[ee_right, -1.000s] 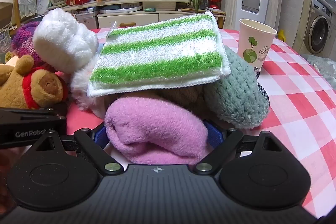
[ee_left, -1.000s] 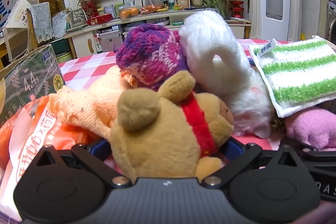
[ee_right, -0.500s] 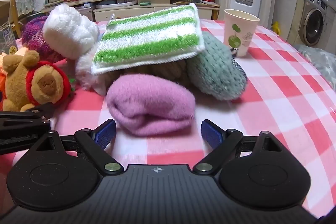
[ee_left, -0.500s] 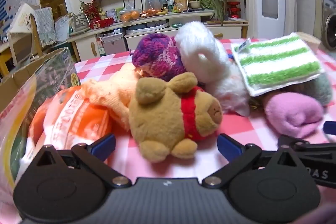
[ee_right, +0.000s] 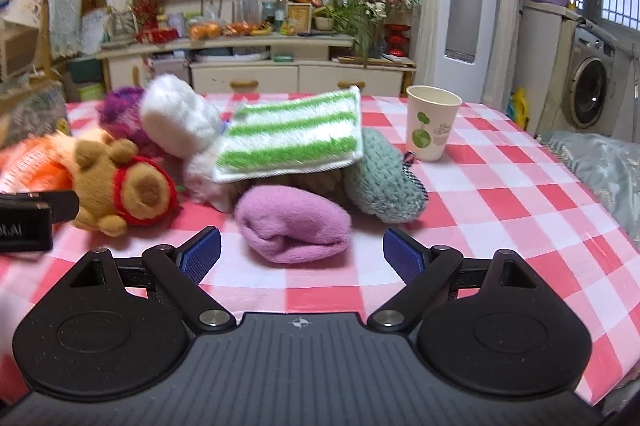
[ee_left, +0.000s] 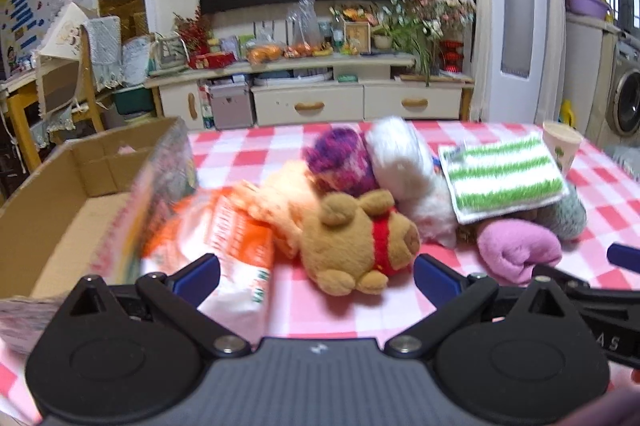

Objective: Organize soft objects

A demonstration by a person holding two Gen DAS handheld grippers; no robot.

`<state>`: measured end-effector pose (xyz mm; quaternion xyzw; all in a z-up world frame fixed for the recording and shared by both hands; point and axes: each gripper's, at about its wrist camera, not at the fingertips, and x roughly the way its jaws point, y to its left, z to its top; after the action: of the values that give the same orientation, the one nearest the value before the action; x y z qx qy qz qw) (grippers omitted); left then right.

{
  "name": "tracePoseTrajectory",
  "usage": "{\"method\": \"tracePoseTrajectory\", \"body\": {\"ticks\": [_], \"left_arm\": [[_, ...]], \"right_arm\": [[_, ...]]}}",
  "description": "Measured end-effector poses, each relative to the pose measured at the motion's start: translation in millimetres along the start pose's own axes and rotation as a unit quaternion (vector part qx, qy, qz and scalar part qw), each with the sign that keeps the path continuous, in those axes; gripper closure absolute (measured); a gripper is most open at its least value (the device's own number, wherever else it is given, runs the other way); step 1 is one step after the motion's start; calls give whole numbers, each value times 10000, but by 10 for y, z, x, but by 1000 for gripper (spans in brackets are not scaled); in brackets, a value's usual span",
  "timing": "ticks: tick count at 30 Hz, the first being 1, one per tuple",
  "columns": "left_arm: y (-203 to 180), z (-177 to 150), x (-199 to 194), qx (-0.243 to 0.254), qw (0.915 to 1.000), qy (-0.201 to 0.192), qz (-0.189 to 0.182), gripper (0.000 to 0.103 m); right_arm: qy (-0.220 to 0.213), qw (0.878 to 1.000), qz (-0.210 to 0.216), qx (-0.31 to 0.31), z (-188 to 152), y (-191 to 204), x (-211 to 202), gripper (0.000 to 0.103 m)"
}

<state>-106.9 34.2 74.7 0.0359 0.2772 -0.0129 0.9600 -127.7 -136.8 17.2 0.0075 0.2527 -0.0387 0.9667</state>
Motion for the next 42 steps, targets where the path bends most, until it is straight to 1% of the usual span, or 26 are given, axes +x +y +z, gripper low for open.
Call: {"method": "tracePoseTrajectory", "body": {"ticks": [3,6,13,21,25,33,42], "left_arm": [[131,36,-130,-112,9999,-101,18,1],[274,62,-241,-244,9995,-168,124,1],[718,73,-493,-510,9971,-389,400,1],[1178,15,-656,-764,9932,-514,706,1],[1347,-5,-717,-891,9915,-557,770,1],[1461,-12,-769,-976,9901,-609,809,1],[1376,-49,-718,-877,9917,-595,721,1]], "right_arm": [[-42,9999,135,-32,-11,62,-32,0],[-156,9996,195,-118,41,155,-146,0],[-284,9974,653,-89,184,386,-375,0],[-412,9932,1017,-384,236,674,-569,0],[-467,9910,1164,-461,254,735,-675,0],[-602,9862,1395,-652,280,809,-801,0],[-637,9842,1513,-669,209,682,-769,0]]}}
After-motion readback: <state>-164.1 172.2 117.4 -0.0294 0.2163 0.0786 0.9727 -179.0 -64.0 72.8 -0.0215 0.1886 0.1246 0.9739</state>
